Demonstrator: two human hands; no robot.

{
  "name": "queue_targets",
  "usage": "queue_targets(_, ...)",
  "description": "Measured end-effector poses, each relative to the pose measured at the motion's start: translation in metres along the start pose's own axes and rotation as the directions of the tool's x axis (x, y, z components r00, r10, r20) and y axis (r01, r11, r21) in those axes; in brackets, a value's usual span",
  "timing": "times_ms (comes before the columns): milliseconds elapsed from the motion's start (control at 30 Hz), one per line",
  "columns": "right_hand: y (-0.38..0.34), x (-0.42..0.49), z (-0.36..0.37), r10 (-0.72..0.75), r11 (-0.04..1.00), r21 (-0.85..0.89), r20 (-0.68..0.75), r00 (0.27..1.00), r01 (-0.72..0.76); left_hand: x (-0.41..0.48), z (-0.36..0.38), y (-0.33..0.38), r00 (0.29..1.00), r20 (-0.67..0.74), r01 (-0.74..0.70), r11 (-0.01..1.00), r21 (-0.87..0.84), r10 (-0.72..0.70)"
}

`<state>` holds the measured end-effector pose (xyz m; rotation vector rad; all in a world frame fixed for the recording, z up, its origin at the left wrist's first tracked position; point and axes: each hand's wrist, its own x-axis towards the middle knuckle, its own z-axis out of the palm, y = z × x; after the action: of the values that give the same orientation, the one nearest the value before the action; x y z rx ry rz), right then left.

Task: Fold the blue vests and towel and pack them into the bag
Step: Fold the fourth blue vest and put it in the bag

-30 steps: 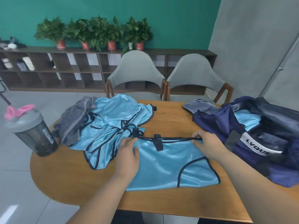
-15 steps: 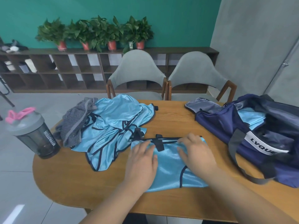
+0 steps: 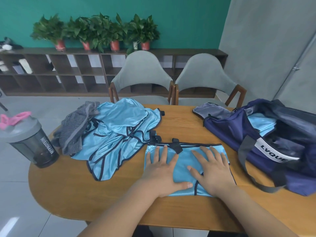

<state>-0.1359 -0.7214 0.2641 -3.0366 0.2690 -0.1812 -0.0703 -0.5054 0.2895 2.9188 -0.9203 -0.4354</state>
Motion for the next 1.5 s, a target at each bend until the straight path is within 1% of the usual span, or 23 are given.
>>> queue_targets(100,0.020,0.005,0.000,-0.014,1.000,0.006,-0.058,0.998,0.015,0.006,0.001,0.008,0.991,-0.130,-0.006,1.000,0.006,0.007)
queue_targets(167,0.033,0.008,-0.001,-0.016,1.000,0.023,-0.078,0.997,0.018,0.007,0.006,0.011,0.986,-0.167,-0.013,1.000,0.023,0.017)
queue_targets(267,0.038,0.006,-0.002,-0.013,1.000,-0.011,-0.068,0.998,0.012,0.010,0.008,0.010,0.995,-0.084,-0.044,0.999,0.026,0.046)
queue_targets(333,0.036,-0.001,-0.002,-0.042,0.998,-0.040,-0.046,0.998,0.041,0.011,0.005,0.006,0.997,-0.014,-0.070,0.997,0.021,0.070)
queue_targets(433,0.037,-0.006,-0.004,-0.064,0.998,-0.029,-0.048,0.997,0.063,0.008,-0.001,0.001,0.993,0.052,-0.103,0.995,0.016,0.102)
queue_targets(467,0.036,-0.006,-0.007,-0.052,0.999,0.005,-0.067,0.996,0.053,0.007,-0.001,0.000,0.994,0.026,-0.108,0.994,0.012,0.107)
queue_targets(500,0.033,-0.003,-0.010,-0.039,0.997,0.057,-0.098,0.994,0.044,0.007,0.000,-0.001,0.993,-0.042,-0.110,0.994,0.011,0.110)
queue_targets(567,0.024,0.008,-0.016,-0.057,0.983,0.164,-0.189,0.980,0.089,0.006,0.004,-0.001,0.959,-0.262,-0.102,0.994,0.028,0.106)
queue_targets(600,0.016,0.016,-0.018,-0.094,0.970,0.198,-0.219,0.971,0.139,0.006,0.007,0.000,0.935,-0.341,-0.091,0.995,0.035,0.097)
queue_targets(633,0.009,0.026,-0.021,-0.147,0.958,0.212,-0.217,0.965,0.194,0.005,0.010,0.001,0.923,-0.373,-0.082,0.996,0.033,0.088)
queue_targets(733,-0.010,0.056,-0.021,-0.274,0.943,0.173,-0.086,0.958,0.285,0.005,0.017,0.003,0.940,-0.328,-0.085,0.996,0.036,0.092)
queue_targets(800,-0.017,0.073,-0.021,-0.258,0.946,0.200,-0.021,0.966,0.257,0.004,0.017,0.003,0.952,-0.285,-0.101,0.994,0.039,0.108)
queue_targets(867,-0.022,0.087,-0.024,-0.184,0.943,0.273,-0.044,0.982,0.189,0.002,0.016,0.002,0.960,-0.250,-0.126,0.992,0.028,0.129)
queue_targets(967,-0.025,0.100,-0.029,-0.006,0.910,0.413,-0.094,0.996,0.044,0.001,0.016,0.002,0.961,-0.233,-0.145,0.989,0.022,0.146)
queue_targets(1033,-0.025,0.106,-0.030,0.103,0.907,0.413,-0.030,0.994,-0.081,0.001,0.016,0.001,0.961,-0.237,-0.145,0.989,0.016,0.145)
queue_targets(1100,-0.025,0.111,-0.028,0.167,0.922,0.343,0.068,0.984,-0.180,0.001,0.016,0.000,0.958,-0.241,-0.154,0.988,0.015,0.153)
queue_targets(1167,-0.026,0.115,-0.027,0.168,0.916,0.342,0.148,0.975,-0.209,0.001,0.017,0.001,0.958,-0.238,-0.159,0.987,0.019,0.159)
queue_targets(1200,-0.027,0.117,-0.027,0.147,0.896,0.391,0.189,0.971,-0.212,0.001,0.017,0.001,0.959,-0.235,-0.159,0.987,0.019,0.159)
queue_targets(1300,-0.032,0.120,-0.033,0.055,0.778,0.587,0.295,0.954,-0.226,0.001,0.016,0.001,0.960,-0.234,-0.156,0.988,0.020,0.156)
queue_targets(1333,-0.033,0.120,-0.035,0.039,0.746,0.629,0.287,0.957,-0.218,0.001,0.016,0.001,0.960,-0.233,-0.156,0.988,0.019,0.156)
queue_targets(1400,-0.033,0.122,-0.036,0.076,0.702,0.682,0.214,0.974,-0.205,0.001,0.016,0.001,0.960,-0.230,-0.158,0.987,0.016,0.158)
queue_targets(1467,-0.035,0.124,-0.037,0.165,0.662,0.720,0.133,0.977,-0.210,0.001,0.016,0.001,0.962,-0.224,-0.158,0.987,0.013,0.157)
queue_targets(1500,-0.036,0.124,-0.037,0.222,0.610,0.757,0.119,0.968,-0.233,0.001,0.015,0.002,0.964,-0.218,-0.155,0.988,0.015,0.155)
